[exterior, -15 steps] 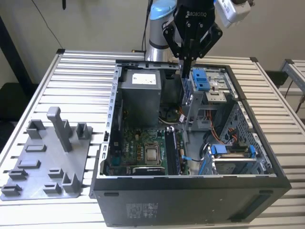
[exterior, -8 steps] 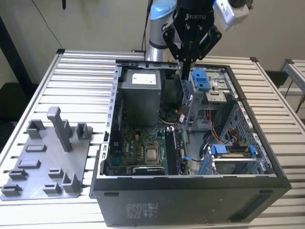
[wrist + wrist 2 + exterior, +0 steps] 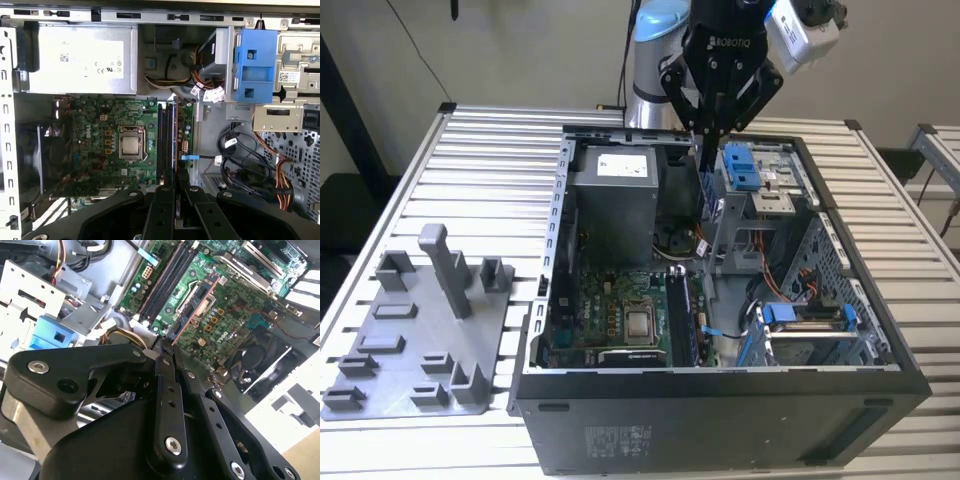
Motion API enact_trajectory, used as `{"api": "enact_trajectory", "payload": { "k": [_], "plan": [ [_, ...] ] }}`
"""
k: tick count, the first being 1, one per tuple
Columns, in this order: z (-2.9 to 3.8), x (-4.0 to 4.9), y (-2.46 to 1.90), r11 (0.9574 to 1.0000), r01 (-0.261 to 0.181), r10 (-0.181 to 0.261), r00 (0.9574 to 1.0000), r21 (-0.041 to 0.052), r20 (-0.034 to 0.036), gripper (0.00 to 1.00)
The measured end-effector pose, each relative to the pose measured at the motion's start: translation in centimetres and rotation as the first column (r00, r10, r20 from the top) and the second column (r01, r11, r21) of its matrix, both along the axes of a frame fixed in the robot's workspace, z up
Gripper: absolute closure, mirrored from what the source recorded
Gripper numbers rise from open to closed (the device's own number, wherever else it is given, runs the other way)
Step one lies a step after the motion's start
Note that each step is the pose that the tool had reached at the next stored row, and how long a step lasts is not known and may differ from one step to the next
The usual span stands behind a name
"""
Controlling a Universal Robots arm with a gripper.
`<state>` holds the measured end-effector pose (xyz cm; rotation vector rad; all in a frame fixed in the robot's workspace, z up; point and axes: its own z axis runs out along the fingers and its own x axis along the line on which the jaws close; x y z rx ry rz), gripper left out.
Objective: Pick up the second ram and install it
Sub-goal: 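Insert the second ram into the second slot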
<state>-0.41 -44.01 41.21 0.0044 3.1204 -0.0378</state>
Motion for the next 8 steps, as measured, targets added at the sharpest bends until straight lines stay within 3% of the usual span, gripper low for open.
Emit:
{"api": "enact_trajectory", "payload": {
  "k": [8],
  "plan": [
    [-1.41, 0.0, 0.0, 1.0, 0.0, 0.0, 1.0, 0.0001, -0.0004, 0.86]
  ]
}}
